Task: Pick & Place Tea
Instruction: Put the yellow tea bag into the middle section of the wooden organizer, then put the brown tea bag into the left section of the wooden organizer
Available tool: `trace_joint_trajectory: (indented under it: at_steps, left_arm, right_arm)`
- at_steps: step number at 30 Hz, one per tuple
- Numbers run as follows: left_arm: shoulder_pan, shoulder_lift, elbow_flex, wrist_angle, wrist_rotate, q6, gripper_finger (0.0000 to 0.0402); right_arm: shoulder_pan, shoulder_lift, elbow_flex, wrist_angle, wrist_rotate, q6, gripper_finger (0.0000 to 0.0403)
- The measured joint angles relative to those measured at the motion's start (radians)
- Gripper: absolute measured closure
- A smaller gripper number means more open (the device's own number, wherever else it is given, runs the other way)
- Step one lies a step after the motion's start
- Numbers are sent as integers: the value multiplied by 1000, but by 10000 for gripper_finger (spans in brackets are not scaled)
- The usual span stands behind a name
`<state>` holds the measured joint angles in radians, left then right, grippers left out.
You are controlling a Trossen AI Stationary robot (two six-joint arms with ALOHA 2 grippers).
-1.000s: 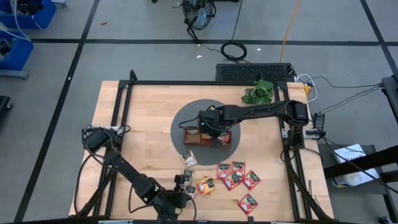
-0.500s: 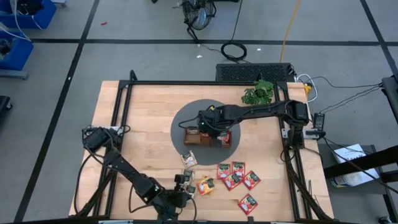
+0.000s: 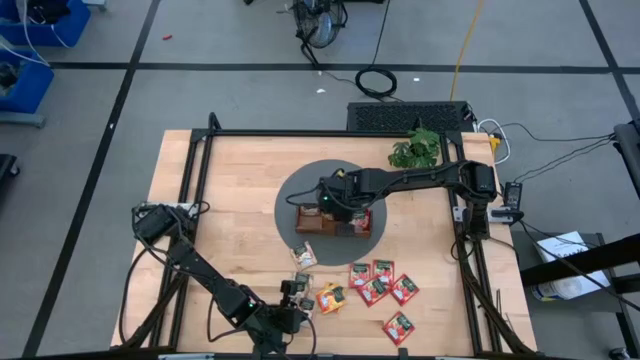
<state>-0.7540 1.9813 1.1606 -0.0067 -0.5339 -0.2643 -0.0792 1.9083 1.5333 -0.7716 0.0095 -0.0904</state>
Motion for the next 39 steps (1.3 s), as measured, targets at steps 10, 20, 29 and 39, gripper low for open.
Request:
trace_joint_trajectory:
  at_steps: [10, 20, 29, 39]
  left_arm:
    - [-4, 0, 0, -20, -5, 15, 364]
    - [-54, 0, 0, -21, -114, 50, 364]
    - [-92, -69, 0, -46, -234, 11, 364]
    - [-37, -84, 0, 64, -99, -185, 364]
  right_arm:
    - [2, -82, 0, 25, 171, -2, 274]
    - [221, -358, -192, 204, 174, -18, 279]
    - [524, -550, -791, 884, 169, 97, 337]
    - [579, -563, -1015, 1112, 172, 318, 390]
